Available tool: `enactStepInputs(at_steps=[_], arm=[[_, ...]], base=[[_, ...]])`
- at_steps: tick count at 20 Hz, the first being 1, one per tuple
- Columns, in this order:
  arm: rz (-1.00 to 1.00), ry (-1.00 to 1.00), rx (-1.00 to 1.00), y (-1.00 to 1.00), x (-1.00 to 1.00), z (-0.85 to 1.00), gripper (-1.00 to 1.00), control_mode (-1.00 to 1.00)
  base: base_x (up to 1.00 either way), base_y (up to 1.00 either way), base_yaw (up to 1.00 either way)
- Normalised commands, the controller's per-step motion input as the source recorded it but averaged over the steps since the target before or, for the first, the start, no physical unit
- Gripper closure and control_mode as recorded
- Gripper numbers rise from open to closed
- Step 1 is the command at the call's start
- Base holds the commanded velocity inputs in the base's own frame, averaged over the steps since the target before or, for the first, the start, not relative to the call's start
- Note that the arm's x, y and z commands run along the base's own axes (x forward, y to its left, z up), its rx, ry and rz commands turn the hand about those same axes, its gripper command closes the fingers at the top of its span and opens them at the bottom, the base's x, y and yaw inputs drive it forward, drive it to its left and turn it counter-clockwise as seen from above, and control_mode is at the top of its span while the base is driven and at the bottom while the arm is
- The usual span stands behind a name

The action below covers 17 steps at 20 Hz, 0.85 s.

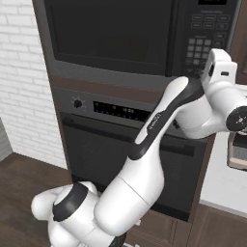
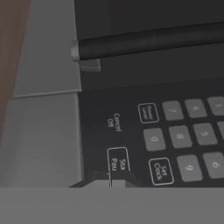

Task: Pick the squash from the sink and place it in the bowl. Then pick the bowl and place it in the microwave. Then close the microwave door and press the start button.

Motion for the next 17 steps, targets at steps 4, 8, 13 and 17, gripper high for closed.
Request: enactStepInputs(at_steps=[4, 8, 13, 17], arm=[[-0.12, 0.0, 0.0, 0.0, 0.69, -0.06, 1.0, -1.0], [-0.1, 0.0, 0.0, -0.06, 0.68, 0.0, 1.0, -1.0], [-0.06, -0.01, 0.0, 0.0, 0.08, 0.0, 1.0, -1.0], [-0.01, -0.07, 0.0, 0.06, -0.94, -0.1, 1.0, -1.0]], base=[[0.0, 0.0, 0.0], [0.0, 0.0, 0.0], [0.0, 0.0, 0.0], [0.0, 0.0, 0.0]])
